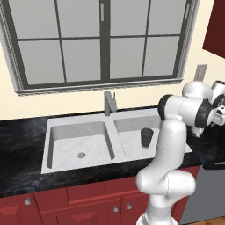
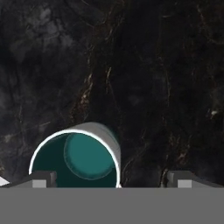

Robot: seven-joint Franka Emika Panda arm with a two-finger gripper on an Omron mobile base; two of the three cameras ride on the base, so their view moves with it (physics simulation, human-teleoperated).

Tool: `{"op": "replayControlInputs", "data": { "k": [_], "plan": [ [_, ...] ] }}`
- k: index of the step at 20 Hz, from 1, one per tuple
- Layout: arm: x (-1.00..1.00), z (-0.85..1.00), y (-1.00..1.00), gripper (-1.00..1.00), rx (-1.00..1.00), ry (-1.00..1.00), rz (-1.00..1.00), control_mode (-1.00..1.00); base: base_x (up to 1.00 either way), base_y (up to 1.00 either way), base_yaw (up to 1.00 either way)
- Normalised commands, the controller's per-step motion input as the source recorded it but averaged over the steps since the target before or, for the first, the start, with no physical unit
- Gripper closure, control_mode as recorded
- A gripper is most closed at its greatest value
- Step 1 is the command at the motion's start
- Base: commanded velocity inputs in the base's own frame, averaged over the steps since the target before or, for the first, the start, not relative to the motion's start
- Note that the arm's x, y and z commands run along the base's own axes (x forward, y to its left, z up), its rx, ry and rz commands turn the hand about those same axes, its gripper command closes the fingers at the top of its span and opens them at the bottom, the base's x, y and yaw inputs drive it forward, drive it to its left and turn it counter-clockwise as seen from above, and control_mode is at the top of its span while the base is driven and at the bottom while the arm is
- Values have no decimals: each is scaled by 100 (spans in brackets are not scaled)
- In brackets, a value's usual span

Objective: Move any existing items from the left basin to the right basin for drying. Then move the mug from the counter to the left basin of the sink for washing.

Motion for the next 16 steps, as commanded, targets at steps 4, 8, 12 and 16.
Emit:
{"op": "replayControlInputs", "data": {
  "k": [4, 8, 12, 16],
  "plan": [
    [0, -23, 0, -100, 0, 2, 0, -100, 0, 0, 0],
    [0, -21, 0, -100, 0, 0, 0, -100, 0, 0, 0],
    [2, -18, 0, -100, 0, 0, 0, -100, 0, 0, 0],
    [14, -11, 0, -100, 0, 0, 0, -100, 0, 0, 0]
  ]
}}
